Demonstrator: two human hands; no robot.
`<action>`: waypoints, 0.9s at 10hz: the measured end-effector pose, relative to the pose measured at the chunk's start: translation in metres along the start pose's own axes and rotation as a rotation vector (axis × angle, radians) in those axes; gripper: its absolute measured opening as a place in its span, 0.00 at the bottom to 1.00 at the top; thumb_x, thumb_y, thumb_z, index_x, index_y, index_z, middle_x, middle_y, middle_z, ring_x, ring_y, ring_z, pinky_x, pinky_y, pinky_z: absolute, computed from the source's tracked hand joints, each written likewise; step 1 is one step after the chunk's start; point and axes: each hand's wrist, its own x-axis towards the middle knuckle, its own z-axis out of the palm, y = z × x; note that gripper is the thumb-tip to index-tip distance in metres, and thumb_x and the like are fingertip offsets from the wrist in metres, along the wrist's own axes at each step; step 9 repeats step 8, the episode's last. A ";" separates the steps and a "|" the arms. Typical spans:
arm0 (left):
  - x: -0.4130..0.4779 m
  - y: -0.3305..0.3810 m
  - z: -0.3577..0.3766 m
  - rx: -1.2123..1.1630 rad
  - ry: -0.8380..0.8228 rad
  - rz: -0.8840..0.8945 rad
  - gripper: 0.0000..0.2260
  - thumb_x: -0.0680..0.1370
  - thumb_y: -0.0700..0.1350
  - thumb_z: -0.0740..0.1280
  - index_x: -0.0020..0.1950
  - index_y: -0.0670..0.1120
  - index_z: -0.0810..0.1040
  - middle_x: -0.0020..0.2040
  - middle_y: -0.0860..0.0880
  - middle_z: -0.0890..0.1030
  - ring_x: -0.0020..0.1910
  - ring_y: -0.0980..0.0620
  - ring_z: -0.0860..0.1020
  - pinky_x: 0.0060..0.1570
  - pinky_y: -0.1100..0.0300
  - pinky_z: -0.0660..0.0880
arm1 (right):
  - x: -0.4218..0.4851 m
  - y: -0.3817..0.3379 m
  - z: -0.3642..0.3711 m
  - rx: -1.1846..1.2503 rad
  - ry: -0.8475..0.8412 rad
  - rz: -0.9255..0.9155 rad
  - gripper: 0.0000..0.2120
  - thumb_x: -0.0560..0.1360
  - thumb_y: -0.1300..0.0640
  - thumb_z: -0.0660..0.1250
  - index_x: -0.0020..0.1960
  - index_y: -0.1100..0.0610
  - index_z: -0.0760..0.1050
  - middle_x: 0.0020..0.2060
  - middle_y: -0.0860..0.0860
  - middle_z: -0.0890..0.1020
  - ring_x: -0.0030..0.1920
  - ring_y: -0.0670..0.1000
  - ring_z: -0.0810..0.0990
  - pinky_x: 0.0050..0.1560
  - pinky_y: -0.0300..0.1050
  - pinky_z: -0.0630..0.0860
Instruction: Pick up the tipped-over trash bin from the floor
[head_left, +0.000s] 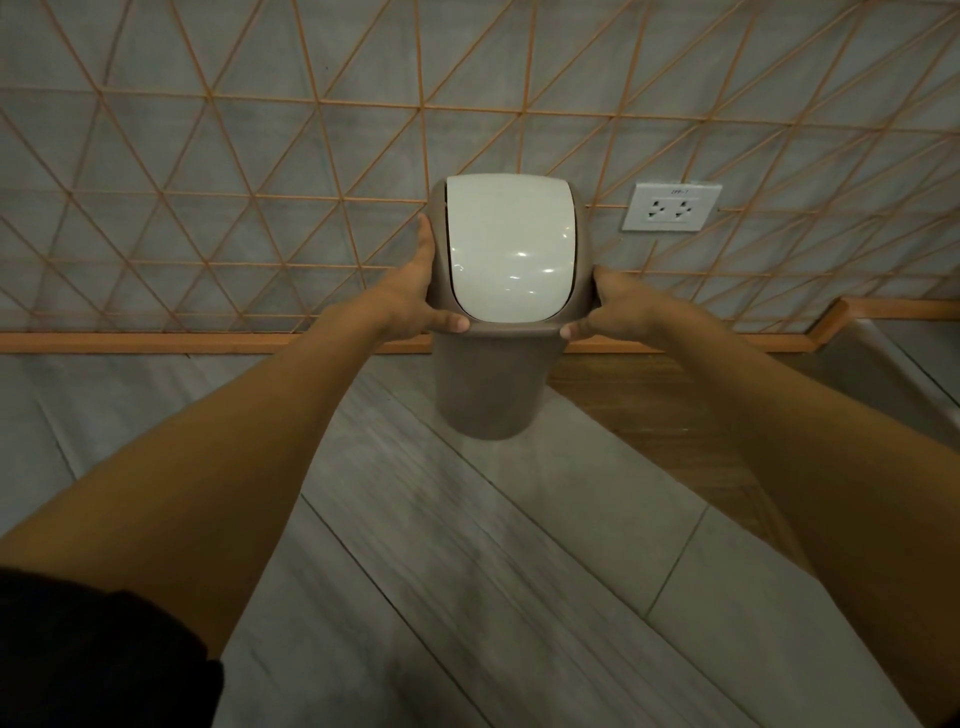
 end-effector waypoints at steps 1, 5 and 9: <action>-0.004 0.005 0.004 0.031 0.036 0.000 0.55 0.73 0.42 0.73 0.75 0.47 0.26 0.79 0.45 0.56 0.76 0.43 0.59 0.72 0.53 0.59 | -0.001 0.001 0.003 0.009 0.019 0.004 0.35 0.68 0.60 0.76 0.71 0.58 0.64 0.68 0.56 0.74 0.67 0.59 0.72 0.69 0.59 0.69; -0.012 -0.003 0.023 0.069 0.153 0.028 0.51 0.75 0.46 0.71 0.76 0.48 0.28 0.77 0.40 0.62 0.71 0.40 0.68 0.68 0.47 0.68 | -0.004 0.000 0.005 0.021 0.061 0.060 0.53 0.69 0.58 0.75 0.77 0.62 0.39 0.72 0.60 0.67 0.71 0.62 0.67 0.68 0.55 0.68; -0.049 0.017 0.014 0.236 0.173 0.052 0.46 0.76 0.47 0.69 0.78 0.47 0.34 0.77 0.40 0.61 0.69 0.38 0.69 0.67 0.40 0.68 | -0.054 -0.020 -0.015 -0.119 0.095 -0.004 0.45 0.74 0.57 0.70 0.78 0.62 0.43 0.75 0.62 0.62 0.72 0.63 0.64 0.67 0.50 0.65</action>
